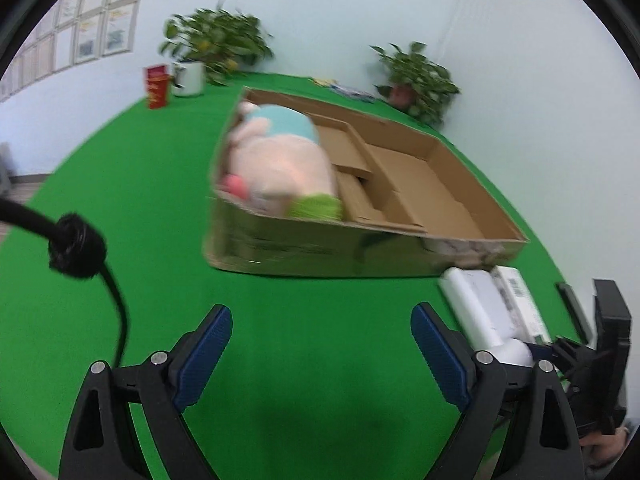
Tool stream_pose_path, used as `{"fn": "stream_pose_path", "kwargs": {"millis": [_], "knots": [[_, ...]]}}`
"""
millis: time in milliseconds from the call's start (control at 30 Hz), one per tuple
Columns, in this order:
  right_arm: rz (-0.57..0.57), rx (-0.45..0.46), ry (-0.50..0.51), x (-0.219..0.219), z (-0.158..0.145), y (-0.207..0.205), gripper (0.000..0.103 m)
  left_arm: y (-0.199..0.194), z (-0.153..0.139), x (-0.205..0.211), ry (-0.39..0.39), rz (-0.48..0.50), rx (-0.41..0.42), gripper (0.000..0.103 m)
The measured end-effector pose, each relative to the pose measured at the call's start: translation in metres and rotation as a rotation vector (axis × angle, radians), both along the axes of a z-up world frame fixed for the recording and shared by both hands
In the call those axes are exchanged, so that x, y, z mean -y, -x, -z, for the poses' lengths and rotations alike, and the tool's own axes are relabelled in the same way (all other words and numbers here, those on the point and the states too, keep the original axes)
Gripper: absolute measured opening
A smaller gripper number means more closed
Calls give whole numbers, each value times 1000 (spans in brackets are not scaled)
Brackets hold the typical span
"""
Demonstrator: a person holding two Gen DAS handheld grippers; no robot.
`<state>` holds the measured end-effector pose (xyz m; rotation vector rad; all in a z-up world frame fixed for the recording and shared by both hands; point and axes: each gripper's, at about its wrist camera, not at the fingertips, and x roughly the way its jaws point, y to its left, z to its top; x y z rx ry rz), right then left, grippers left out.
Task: Organize objects
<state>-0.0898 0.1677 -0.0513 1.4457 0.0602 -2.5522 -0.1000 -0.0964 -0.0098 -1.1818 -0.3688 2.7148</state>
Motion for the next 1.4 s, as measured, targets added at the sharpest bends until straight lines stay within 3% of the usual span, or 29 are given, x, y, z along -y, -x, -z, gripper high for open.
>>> {"fn": "stream_pose_path", "kwargs": {"millis": [67, 100, 133, 200, 300, 567, 767, 867, 967, 1133, 1400], "knots": [[-17, 7, 23, 1, 0, 2, 82, 9, 6, -16, -31, 52, 22, 86], [-38, 11, 36, 4, 0, 2, 69, 14, 9, -23, -48, 81, 34, 84], [-48, 1, 23, 8, -1, -1, 64, 17, 11, -27, -63, 103, 41, 84], [-58, -3, 21, 10, -1, -3, 64, 25, 17, -39, -111, 163, 73, 84], [-67, 4, 109, 8, -2, -12, 64, 32, 23, -52, -134, 212, 102, 84], [-89, -10, 195, 5, 2, -20, 77, 52, 49, -85, -239, 287, 204, 79], [-90, -34, 163, 9, -3, -21, 77, 61, 55, -104, -284, 314, 244, 79], [-90, -37, 141, 14, -4, -24, 77, 61, 56, -112, -287, 349, 262, 71], [-76, -37, 109, 14, -3, -28, 77, 57, 56, -114, -284, 369, 275, 70], [-50, -47, 112, 12, -7, -21, 66, 62, 58, -116, -298, 383, 296, 70], [-51, -52, 106, 16, -6, -25, 64, 77, 71, -121, -337, 372, 352, 56]]}}
